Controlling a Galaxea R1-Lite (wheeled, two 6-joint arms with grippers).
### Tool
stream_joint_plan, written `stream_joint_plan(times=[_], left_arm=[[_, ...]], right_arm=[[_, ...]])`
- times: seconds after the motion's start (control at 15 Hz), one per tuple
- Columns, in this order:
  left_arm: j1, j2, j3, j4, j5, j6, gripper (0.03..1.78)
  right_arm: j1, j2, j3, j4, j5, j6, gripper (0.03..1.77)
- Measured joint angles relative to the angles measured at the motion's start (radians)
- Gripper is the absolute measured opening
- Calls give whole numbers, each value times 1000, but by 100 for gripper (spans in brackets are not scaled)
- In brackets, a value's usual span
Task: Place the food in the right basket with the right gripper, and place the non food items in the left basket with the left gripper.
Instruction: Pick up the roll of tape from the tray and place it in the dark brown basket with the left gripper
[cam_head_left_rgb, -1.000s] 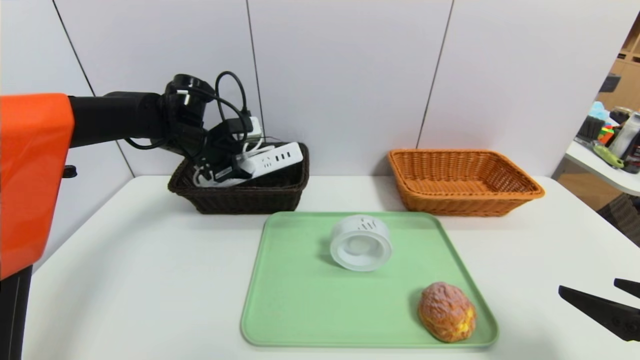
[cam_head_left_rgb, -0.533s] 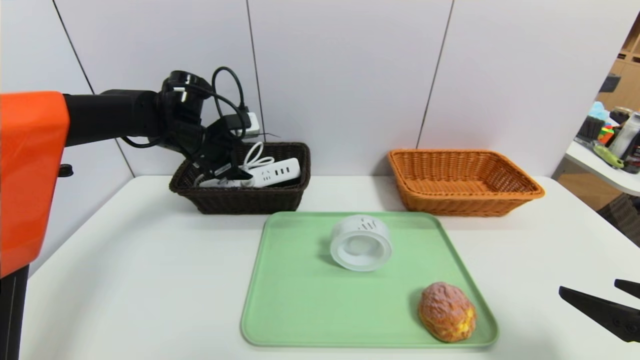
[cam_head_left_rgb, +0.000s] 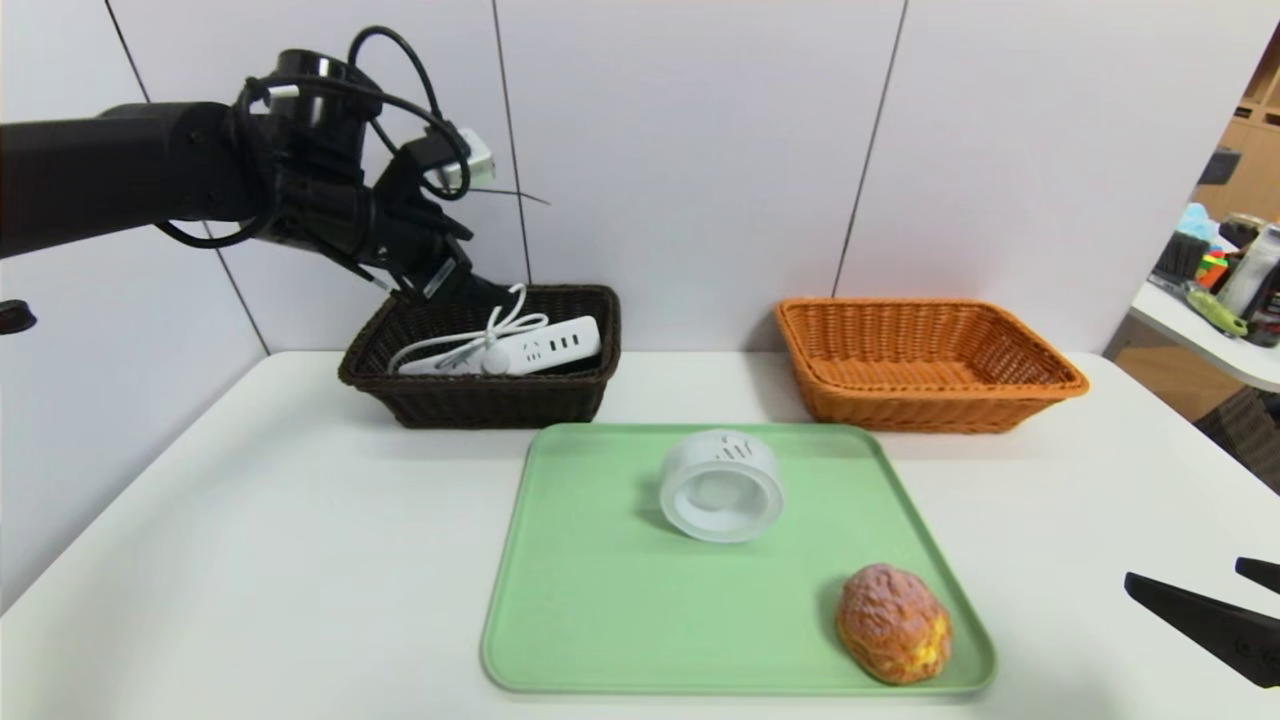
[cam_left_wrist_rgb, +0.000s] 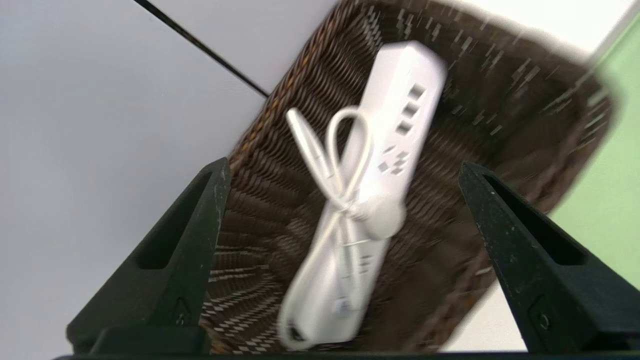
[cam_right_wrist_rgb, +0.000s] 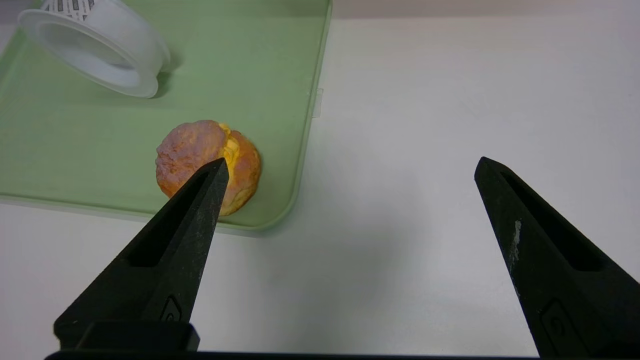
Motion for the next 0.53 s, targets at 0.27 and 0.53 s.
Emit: stream_joint_plan(times=[0.27,0.53], left_arm=[[-18,-96,5,91,-12,-317,165],[-26,-154,14,214,-46,-474,167]], right_arm=[[0,-8,-6,0,2,0,170],[0,-23,-6,0,7,0,170]])
